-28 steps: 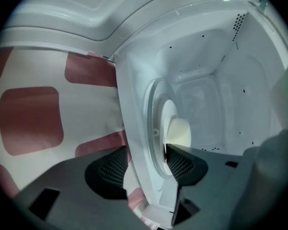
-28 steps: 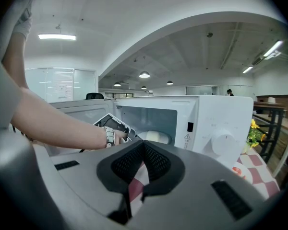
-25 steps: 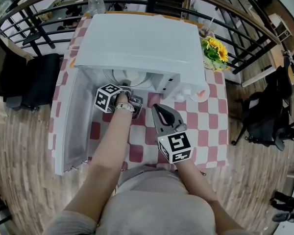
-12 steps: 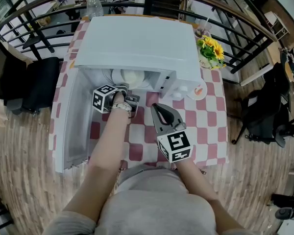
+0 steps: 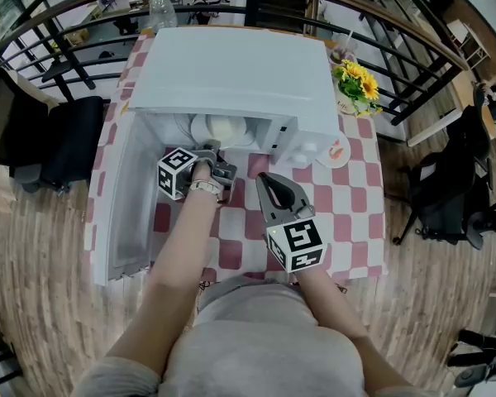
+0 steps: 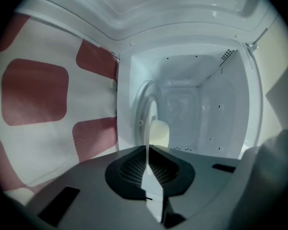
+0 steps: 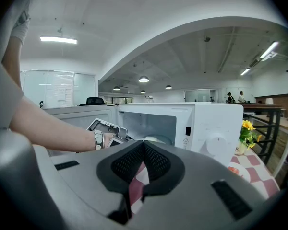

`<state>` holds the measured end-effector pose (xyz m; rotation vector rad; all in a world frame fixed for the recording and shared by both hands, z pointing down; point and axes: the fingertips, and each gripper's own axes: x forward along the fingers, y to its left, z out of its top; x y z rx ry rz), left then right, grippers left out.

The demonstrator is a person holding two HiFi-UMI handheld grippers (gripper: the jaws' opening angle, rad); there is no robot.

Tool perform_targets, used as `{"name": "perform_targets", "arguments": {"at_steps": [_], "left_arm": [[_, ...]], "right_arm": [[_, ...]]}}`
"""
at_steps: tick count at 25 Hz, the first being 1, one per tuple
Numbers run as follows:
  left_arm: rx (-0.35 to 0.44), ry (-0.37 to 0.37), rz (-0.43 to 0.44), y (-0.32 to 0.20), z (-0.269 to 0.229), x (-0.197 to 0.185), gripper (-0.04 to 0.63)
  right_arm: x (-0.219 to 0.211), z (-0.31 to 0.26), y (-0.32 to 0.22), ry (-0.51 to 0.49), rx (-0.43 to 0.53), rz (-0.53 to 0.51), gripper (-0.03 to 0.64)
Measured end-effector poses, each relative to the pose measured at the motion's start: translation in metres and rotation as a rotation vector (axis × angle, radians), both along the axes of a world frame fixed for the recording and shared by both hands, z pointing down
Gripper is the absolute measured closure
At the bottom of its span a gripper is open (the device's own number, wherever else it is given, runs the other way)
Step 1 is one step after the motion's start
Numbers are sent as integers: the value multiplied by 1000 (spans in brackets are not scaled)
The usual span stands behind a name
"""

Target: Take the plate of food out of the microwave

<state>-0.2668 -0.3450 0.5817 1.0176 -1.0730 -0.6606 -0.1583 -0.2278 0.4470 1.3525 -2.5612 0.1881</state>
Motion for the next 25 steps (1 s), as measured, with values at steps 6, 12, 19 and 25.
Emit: {"name": "perform_targets", "arguments": {"at_steps": [6,12,19,25], "left_arm": [[45,-14,5,7,-2,-4,580],[106,-12,22,15,-12,-7,580],[136,-37,55,35,-18,-5,580],[157,-41,54,51,-24,-3,580]], "right_arm": [[0,-1,2,-12,5,-2,594],[3,-4,4,-22,6,-6,594],[9,-9,7,-34,9,-18,594],[15,-12,12,-46,9,-23,594]]}}
